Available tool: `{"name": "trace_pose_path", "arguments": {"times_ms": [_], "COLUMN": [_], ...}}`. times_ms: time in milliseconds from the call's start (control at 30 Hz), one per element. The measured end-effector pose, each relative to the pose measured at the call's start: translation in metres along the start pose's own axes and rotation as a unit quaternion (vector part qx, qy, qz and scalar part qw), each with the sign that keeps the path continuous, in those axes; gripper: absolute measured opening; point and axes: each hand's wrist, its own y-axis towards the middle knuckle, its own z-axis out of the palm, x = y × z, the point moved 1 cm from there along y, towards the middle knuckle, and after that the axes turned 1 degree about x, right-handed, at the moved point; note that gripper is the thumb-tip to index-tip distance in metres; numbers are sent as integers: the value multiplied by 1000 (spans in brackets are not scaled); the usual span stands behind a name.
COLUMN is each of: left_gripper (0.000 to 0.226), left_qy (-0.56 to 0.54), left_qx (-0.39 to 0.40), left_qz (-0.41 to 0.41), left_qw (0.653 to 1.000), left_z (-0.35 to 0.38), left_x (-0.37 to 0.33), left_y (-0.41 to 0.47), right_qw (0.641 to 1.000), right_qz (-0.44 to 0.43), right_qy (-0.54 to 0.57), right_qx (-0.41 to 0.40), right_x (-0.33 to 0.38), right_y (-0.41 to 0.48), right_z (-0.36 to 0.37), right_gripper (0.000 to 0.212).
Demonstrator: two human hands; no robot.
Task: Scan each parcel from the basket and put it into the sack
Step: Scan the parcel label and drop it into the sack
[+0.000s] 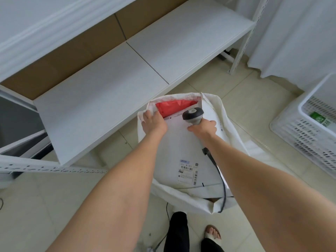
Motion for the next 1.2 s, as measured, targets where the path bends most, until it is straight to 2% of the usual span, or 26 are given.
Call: {"name": "trace_pose_path", "arguments": {"times_ms": [67,167,267,367,467,567,633,733,767,933,1067,1200], "left_gripper": [49,59,75,83,89,80,62,43,39,38,40,44], "left_qy": [-4,-18,-58,-148,-250,-317,-364,-447,-455,-369,-348,-364], "left_qx": [13,6,8,21,31,78,109,84,73,38,33,18], "left_qz": [-15,-41,-133,-260,-356,-338,-330,-358,-360,-342,-349,-360], "left_qw": [1000,999,989,954,900,883,864,815,811,864,870,859], "left_z": [2,10,29,58,86,115,134,143,140,112,98,100], "left_x": [-1,1,16,35,55,70,74,82,82,90,95,97], "left_y": [-17,-44,-74,-104,-130,-143,-144,-145,-148,-157,-158,-162], "right_qw": [1000,1000,998,988,968,944,938,934,931,919,918,911], "right_qz": [3,4,23,68,116,145,147,125,116,57,61,106], "right_qy": [6,18,49,106,154,234,263,309,327,388,391,399], "right_qx": [-5,11,38,93,161,184,172,131,113,30,7,7], "right_x": [-5,-17,-35,-61,-85,-102,-112,-118,-118,-100,-100,-117], "right_y": [-13,-30,-49,-70,-86,-89,-88,-90,-92,-106,-115,-125], "right_z": [-7,-23,-41,-54,-55,-41,-29,-19,-19,-37,-56,-81], "right_gripper": [37,34,35,24,29,35,32,16,16,11,29,11]}}
